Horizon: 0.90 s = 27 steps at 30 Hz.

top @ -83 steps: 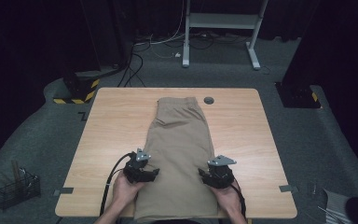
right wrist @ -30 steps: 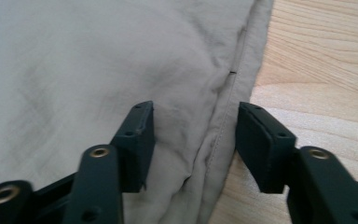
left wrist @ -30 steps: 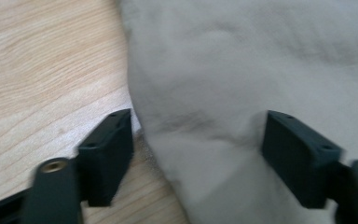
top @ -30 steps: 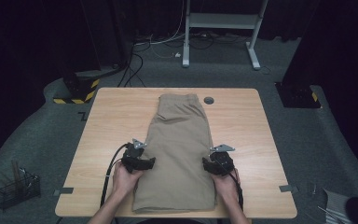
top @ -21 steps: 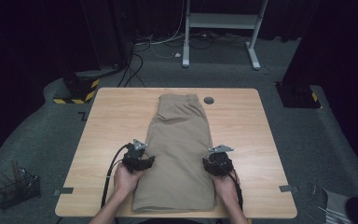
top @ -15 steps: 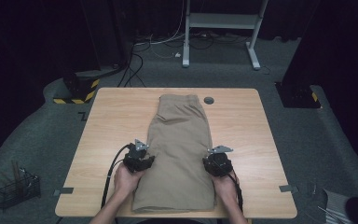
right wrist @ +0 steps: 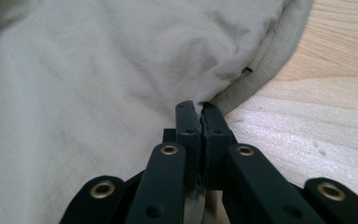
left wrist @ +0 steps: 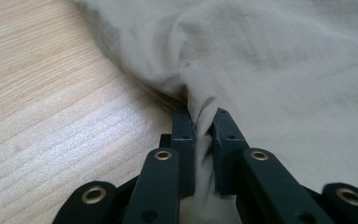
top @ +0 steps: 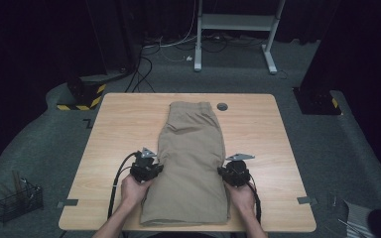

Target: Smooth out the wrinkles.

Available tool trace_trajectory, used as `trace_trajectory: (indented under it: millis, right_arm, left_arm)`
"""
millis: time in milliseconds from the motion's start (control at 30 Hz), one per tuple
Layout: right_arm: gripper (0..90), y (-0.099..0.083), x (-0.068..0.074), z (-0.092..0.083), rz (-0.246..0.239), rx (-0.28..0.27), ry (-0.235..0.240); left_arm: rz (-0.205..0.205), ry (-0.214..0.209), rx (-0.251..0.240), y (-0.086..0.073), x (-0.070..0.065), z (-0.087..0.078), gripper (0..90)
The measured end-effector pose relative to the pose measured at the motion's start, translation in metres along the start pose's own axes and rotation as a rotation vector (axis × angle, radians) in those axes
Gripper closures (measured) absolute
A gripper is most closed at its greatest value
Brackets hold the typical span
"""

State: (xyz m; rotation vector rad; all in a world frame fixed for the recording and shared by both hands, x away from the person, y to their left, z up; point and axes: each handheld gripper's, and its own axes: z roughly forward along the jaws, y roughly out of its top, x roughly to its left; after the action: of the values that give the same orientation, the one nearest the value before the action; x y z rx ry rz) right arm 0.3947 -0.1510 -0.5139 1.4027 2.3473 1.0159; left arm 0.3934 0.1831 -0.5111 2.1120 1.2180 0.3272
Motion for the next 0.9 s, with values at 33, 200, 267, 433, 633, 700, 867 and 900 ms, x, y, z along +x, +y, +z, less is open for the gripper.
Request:
trace_trajectory:
  millis: [33, 200, 267, 433, 633, 700, 867, 900]
  right_arm:
    - [87.9, 0.000, 0.000, -0.001, -0.002, -0.001, 0.000]
    - [87.9, -0.001, 0.002, -0.012, -0.013, -0.037, 0.006]
    - [87.9, -0.001, 0.002, -0.019, -0.017, -0.058, 0.017]
    - [88.0, 0.006, 0.005, -0.029, -0.038, -0.087, 0.012]
    - [88.1, 0.009, 0.006, -0.040, -0.047, -0.123, 0.014]
    - [88.1, 0.010, 0.007, -0.042, -0.057, -0.128, 0.009]
    - [88.1, 0.014, 0.009, -0.050, -0.061, -0.161, 0.008]
    - [88.0, 0.014, 0.009, -0.051, -0.065, -0.168, 0.008]
  left_arm:
    - [-0.001, -0.007, -0.001, 0.000, 0.000, -0.001, 82.2]
    - [-0.012, -0.051, -0.040, 0.001, 0.002, -0.012, 82.4]
    - [-0.009, -0.057, -0.039, 0.003, 0.003, -0.014, 82.4]
    - [-0.005, -0.072, -0.077, 0.008, 0.004, -0.025, 82.7]
    - [-0.038, -0.109, -0.127, 0.009, 0.007, -0.037, 82.8]
    - [-0.042, -0.119, -0.141, 0.009, 0.007, -0.040, 82.8]
    - [-0.033, -0.122, -0.167, 0.013, 0.006, -0.049, 82.8]
    - [-0.032, -0.122, -0.172, 0.015, 0.006, -0.051, 82.8]
